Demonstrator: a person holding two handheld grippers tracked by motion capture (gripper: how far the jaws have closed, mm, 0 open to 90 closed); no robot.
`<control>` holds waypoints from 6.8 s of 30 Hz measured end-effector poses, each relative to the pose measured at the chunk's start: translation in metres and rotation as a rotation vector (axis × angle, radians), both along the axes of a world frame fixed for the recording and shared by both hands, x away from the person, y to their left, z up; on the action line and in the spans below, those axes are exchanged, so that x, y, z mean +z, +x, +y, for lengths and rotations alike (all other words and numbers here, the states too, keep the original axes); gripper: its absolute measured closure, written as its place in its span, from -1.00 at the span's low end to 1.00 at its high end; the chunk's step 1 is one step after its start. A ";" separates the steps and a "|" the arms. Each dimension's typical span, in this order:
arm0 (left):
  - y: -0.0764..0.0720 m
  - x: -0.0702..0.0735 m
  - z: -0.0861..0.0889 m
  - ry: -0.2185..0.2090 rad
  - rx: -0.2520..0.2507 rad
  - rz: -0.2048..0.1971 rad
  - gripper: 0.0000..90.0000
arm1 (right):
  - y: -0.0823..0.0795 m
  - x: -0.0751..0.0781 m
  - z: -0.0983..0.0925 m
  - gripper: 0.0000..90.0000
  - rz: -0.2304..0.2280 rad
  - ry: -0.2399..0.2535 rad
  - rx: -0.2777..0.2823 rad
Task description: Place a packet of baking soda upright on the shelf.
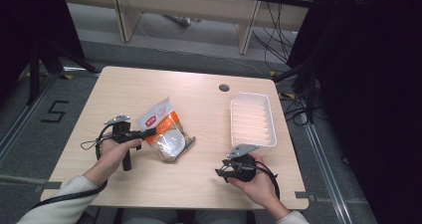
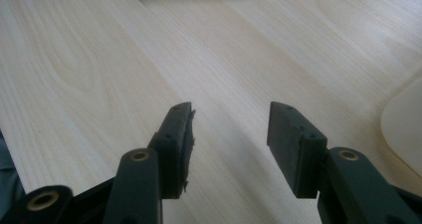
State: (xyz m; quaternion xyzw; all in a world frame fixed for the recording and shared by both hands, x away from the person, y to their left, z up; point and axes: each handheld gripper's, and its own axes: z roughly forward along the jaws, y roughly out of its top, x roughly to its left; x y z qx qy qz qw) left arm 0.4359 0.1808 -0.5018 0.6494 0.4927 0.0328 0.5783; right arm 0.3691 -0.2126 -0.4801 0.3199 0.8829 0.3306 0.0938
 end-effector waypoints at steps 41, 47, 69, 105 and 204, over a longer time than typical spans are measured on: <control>-0.028 0.047 -0.043 0.101 -0.323 -0.305 0.98 | 0.004 0.025 0.004 0.07 -0.093 -0.009 0.060; -0.035 0.053 -0.047 0.100 -0.381 -0.319 0.98 | 0.019 0.054 0.005 0.00 -0.146 -0.058 0.135; -0.055 0.069 -0.072 0.103 -0.567 -0.371 0.98 | 0.065 0.144 0.033 -0.15 -0.098 -0.213 0.477; -0.059 0.063 -0.077 0.020 -0.554 -0.415 0.68 | 0.061 0.159 0.071 1.00 0.194 -0.399 0.575; -0.107 0.019 -0.023 0.229 -0.331 -0.250 -0.35 | 0.130 0.250 0.010 1.00 0.152 -0.399 0.346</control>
